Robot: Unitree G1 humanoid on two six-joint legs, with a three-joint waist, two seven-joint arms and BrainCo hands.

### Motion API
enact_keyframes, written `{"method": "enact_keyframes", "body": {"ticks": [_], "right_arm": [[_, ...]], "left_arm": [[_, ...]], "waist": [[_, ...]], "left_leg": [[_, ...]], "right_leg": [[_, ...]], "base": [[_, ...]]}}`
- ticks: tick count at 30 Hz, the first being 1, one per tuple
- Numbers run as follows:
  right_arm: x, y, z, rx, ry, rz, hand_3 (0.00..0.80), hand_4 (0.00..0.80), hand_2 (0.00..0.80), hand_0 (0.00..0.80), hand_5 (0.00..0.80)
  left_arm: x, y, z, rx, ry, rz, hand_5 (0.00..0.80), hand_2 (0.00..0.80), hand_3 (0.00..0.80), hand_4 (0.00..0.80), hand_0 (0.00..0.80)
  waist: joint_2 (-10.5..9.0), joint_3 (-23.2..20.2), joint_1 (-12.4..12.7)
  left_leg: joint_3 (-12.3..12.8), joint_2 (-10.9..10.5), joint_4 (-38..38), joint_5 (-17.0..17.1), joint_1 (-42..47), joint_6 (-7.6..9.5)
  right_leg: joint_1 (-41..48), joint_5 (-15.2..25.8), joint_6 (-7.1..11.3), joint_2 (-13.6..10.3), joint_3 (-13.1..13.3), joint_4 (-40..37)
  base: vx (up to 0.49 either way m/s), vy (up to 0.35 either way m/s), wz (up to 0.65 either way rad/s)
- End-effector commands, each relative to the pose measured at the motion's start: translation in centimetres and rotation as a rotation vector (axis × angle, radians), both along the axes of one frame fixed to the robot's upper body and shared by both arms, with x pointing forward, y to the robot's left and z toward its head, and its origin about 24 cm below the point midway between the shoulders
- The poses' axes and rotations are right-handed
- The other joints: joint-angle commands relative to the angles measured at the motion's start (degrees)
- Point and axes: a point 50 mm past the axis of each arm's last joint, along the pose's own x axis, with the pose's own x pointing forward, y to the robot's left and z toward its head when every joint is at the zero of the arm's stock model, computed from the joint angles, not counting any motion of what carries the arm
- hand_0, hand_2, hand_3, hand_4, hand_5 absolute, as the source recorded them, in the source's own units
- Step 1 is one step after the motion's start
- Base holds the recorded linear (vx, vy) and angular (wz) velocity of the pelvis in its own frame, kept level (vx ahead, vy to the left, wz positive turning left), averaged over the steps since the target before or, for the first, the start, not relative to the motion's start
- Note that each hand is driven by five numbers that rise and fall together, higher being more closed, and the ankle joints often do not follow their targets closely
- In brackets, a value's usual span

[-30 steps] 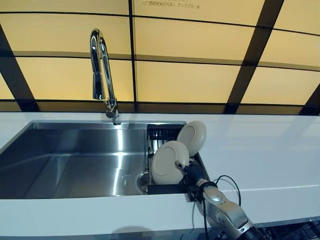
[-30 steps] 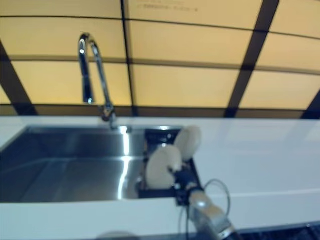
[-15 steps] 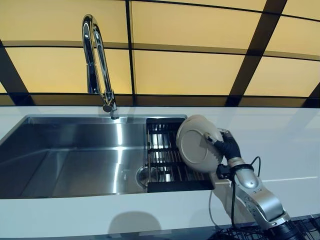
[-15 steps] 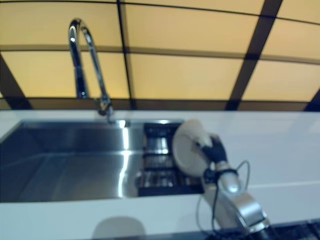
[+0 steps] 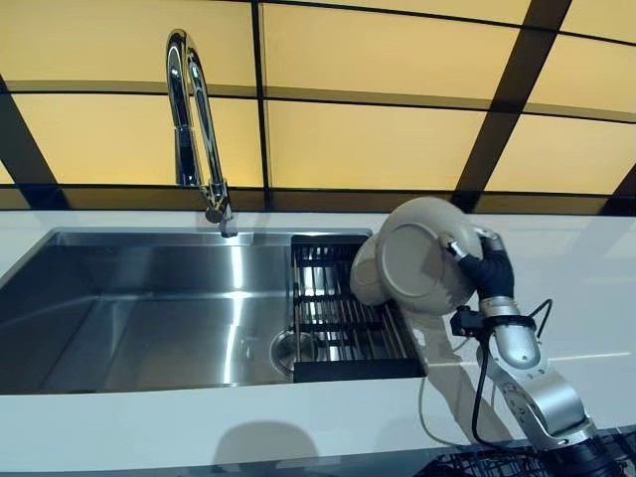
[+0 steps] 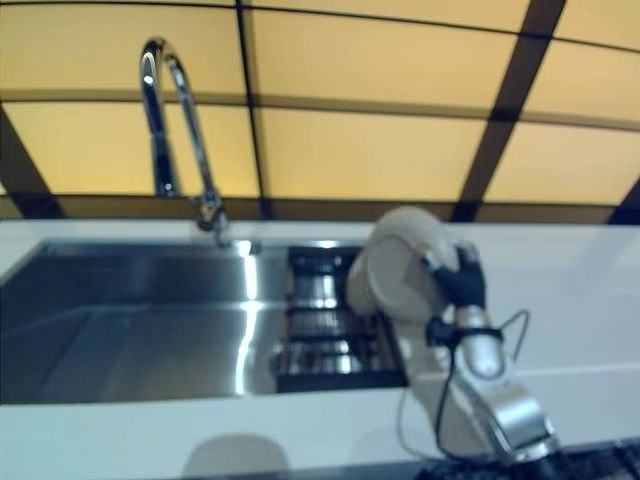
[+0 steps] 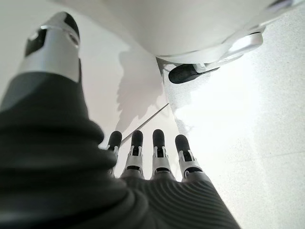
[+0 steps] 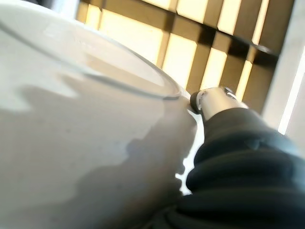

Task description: Take plates into dishwasher

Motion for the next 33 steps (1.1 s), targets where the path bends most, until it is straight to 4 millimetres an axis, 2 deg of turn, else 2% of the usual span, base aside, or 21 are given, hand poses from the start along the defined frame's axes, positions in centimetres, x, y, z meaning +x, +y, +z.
{"method": "enact_keyframes", "body": {"ticks": [1,9,16,22,23,27,29,32,33], "right_arm": [[-1.2,-0.2,7.2,0.003,-0.346,-0.014,0.8,0.8,0.8,0.8,0.8],[-2.1,-3.0,8.9,-0.081,-0.39,-0.169,0.8,0.8,0.8,0.8,0.8],[-3.3,-6.0,8.6,-0.044,-0.384,-0.286,0.8,0.8,0.8,0.8,0.8],[-5.1,-9.0,8.4,-0.044,-0.402,-0.443,0.8,0.8,0.8,0.8,0.8],[-5.5,-9.9,8.2,-0.04,-0.388,-0.483,0.8,0.8,0.8,0.8,0.8],[-6.0,-11.1,7.8,-0.037,-0.352,-0.504,0.8,0.8,0.8,0.8,0.8],[-6.1,-11.7,7.0,-0.041,-0.307,-0.482,0.8,0.8,0.8,0.8,0.8],[-6.2,-11.9,6.4,-0.03,-0.276,-0.46,0.8,0.8,0.8,0.8,0.8],[-6.0,-11.8,5.8,-0.015,-0.264,-0.441,0.8,0.8,0.8,0.8,0.8]], "left_arm": [[0.2,1.4,0.3,0.043,-0.001,-0.028,0.0,0.0,0.0,0.0,0.0],[-0.1,2.0,0.4,0.049,0.003,-0.022,0.0,0.0,0.0,0.0,0.0],[-0.3,2.1,0.5,0.051,-0.008,0.01,0.0,0.0,0.0,0.0,0.0],[-0.9,2.6,0.4,0.059,0.01,0.021,0.0,0.0,0.0,0.0,0.0],[-1.2,2.8,0.5,0.065,0.022,0.018,0.0,0.0,0.0,0.0,0.0],[-1.3,3.3,0.6,0.08,0.037,0.018,0.0,0.0,0.0,0.0,0.0],[-0.9,3.8,0.8,0.083,0.032,0.033,0.0,0.0,0.0,0.0,0.0],[-0.3,3.9,1.0,0.078,0.01,0.038,0.0,0.0,0.0,0.0,0.0],[0.2,3.8,1.1,0.075,-0.01,0.039,0.0,0.0,0.0,0.0,0.0]], "waist": [[-0.85,-2.0,0.18],[-1.18,-2.51,-1.21],[-1.47,-2.32,-3.12],[-2.22,-1.88,-5.02],[-2.54,-1.7,-5.5],[-2.53,-0.91,-6.36],[-2.43,-0.41,-6.4],[-2.0,-0.32,-5.89],[-1.49,-0.33,-5.19]], "left_leg": [[1.72,-3.12,2.9,-7.68,1.59,3.45],[2.77,-3.06,2.93,-7.76,1.54,3.44],[3.81,-3.14,3.14,-8.19,1.62,3.58],[4.96,-3.32,4.31,-9.3,1.84,3.67],[5.69,-3.16,4.23,-9.41,2.17,3.25],[7.95,-2.03,3.01,-8.44,2.7,2.77],[11.03,-0.94,1.79,-7.07,2.38,2.54],[12.82,-0.03,1.33,-6.06,1.3,2.79],[14.35,0.84,1.36,-5.55,-0.12,3.1]], "right_leg": [[-4.66,6.25,6.08,-3.57,1.87,5.95],[-5.45,6.59,6.06,-3.07,3.01,5.72],[-6.64,7.49,6.25,-2.99,4.5,6.1],[-8.3,9.93,6.72,-3.11,5.93,5.75],[-9.32,11.66,7.23,-3.2,5.38,5.32],[-12.17,13.9,7.94,-3.68,4.27,7.12],[-12.56,15.31,8.19,-5.75,2.27,9.77],[-11.44,14.27,7.72,-7.21,2.18,12.9],[-10.04,12.94,7.44,-8.51,1.44,15.6]], "base": [[0.0,0.0,0.0],[0.017,0.002,-0.08],[0.0,0.035,-0.13],[0.016,0.032,-0.19],[0.02,-0.009,-0.28],[-0.024,-0.014,-0.51],[-0.16,-0.042,-0.52],[-0.208,-0.042,-0.63],[-0.299,-0.082,-0.33]]}}
